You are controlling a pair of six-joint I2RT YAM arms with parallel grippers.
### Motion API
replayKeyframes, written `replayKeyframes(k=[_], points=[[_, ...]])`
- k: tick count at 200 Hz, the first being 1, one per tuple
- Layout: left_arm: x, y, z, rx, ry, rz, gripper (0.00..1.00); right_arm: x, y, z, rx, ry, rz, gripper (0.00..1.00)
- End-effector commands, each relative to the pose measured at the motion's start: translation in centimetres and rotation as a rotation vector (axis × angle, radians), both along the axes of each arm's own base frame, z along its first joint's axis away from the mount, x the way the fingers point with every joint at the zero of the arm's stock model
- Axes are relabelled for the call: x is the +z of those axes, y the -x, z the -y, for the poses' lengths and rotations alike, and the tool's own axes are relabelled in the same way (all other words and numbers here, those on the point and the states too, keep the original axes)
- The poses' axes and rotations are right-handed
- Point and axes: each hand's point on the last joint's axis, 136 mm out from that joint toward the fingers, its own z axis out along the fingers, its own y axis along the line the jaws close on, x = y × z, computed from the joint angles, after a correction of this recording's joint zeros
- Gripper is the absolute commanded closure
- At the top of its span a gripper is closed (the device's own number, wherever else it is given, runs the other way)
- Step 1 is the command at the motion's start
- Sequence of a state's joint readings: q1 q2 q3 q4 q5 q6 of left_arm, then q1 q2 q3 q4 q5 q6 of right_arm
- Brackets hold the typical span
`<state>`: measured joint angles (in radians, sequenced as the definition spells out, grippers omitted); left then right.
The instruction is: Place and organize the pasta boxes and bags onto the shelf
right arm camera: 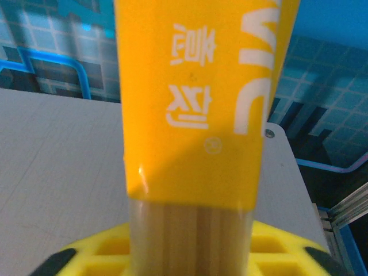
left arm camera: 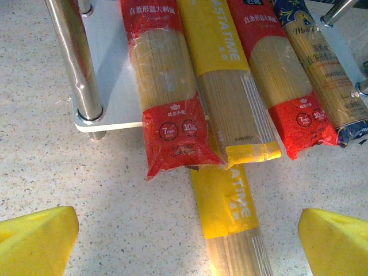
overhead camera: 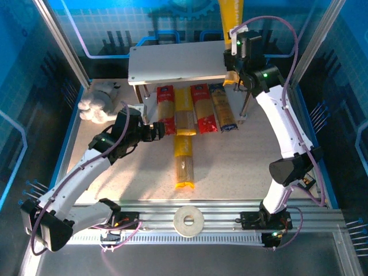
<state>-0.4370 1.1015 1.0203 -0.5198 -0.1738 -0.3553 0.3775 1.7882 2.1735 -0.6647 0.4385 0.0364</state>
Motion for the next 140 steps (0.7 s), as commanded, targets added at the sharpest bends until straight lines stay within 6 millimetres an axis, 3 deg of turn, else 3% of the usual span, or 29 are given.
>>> replayKeyframes(k=[1,19,51,91,101,118,140], points=[[-0.4,0.1,0.2,-0.029,-0.011,-0.018,0.01,1.8,-2.2,0.6,-0.047,-0.047,0.104,0.59],[-0.5,0.1,0.2,-0.029,-0.012,-0.02,0.01,1.8,-2.2,0.5,-0.048,-0.044,0.104,0.46],[-0.4,0.1,0.1,-0.027,-0.012,-0.016,0.01,1.7,-2.2,0.5,-0.048,-0.042,0.095,0.44],[-0.6,0.4,0.3,-0.035,0.002,-0.029,0.01,1.9,-1.8,0.4,-0.037,-0.071,0.092,0.28],[-1.1,0.7,0.6,-0.044,0.019,-0.044,0.01,2.5,-1.3,0.4,-0.024,-0.091,0.106,0.21],[-2.4,1.6,1.5,-0.069,0.047,-0.08,0.01,4.1,-0.2,0.6,-0.009,-0.123,0.147,0.2],[-4.8,3.6,3.4,-0.114,0.007,-0.119,0.01,7.4,2.7,0.8,0.025,-0.169,0.224,0.17]])
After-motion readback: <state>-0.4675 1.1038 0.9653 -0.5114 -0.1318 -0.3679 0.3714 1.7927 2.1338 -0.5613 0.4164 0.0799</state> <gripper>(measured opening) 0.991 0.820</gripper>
